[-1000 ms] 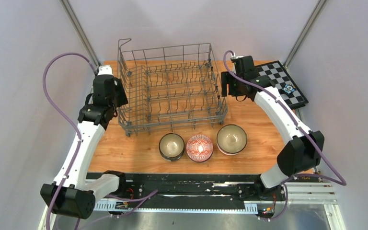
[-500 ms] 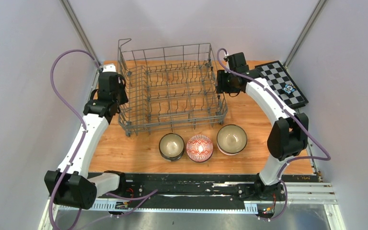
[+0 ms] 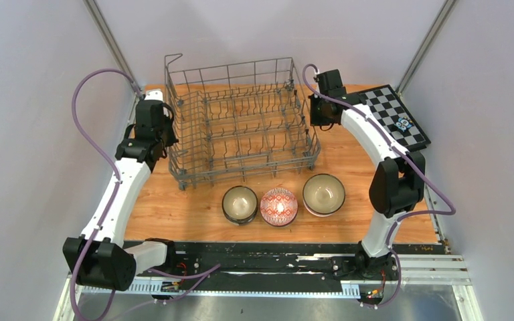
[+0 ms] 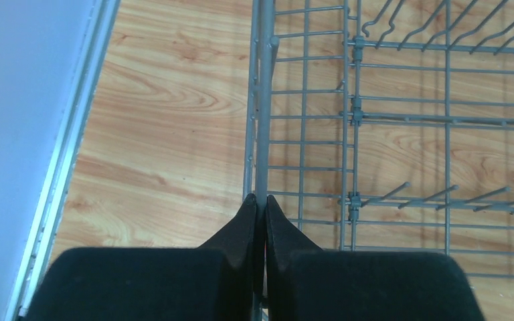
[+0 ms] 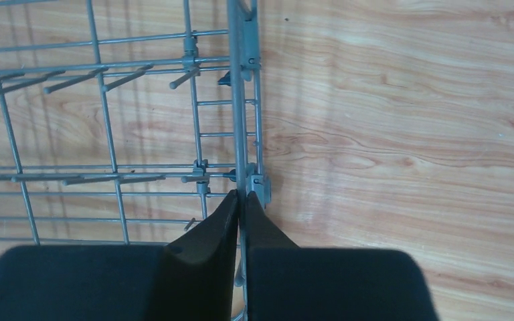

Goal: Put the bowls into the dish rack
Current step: Move the dish rack to the center of the board, then pick up the bowl from the center of the board, then turn the bowl upside down on the dish rack.

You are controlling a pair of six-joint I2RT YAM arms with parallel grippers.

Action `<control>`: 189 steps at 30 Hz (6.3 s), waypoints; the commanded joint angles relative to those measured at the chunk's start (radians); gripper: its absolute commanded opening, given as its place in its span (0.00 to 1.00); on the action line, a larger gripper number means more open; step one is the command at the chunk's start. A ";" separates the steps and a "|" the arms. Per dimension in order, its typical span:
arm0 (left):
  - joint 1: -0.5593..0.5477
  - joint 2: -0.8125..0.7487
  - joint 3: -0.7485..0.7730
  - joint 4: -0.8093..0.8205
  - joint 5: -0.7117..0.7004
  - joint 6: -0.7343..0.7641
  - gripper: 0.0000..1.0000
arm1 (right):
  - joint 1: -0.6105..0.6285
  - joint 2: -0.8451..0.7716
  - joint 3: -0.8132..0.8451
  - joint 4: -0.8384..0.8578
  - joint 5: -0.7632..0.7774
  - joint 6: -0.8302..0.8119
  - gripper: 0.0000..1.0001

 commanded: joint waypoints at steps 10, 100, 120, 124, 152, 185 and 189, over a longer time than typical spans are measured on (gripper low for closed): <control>-0.049 0.007 0.012 0.046 0.341 -0.057 0.00 | -0.090 0.004 0.076 -0.061 0.077 -0.030 0.03; -0.286 -0.408 -0.170 -0.079 0.478 0.003 0.97 | 0.150 -0.907 -0.682 -0.295 0.219 0.160 0.62; -0.286 -0.535 -0.258 -0.092 0.480 0.003 0.97 | 0.165 -0.692 -0.757 -0.150 0.342 0.160 0.45; -0.287 -0.533 -0.260 -0.094 0.485 0.003 0.97 | 0.164 -0.683 -0.779 -0.139 0.344 0.164 0.40; -0.287 -0.526 -0.260 -0.103 0.460 0.001 0.97 | 0.187 -0.803 -0.702 -0.241 0.389 0.122 0.03; -0.287 -0.578 -0.352 0.010 0.479 -0.013 0.97 | 0.250 -0.444 0.098 -0.300 1.045 -0.321 0.03; -0.286 -0.590 -0.362 0.015 0.486 -0.011 0.97 | 0.250 -0.364 0.139 -0.174 1.126 -0.461 0.03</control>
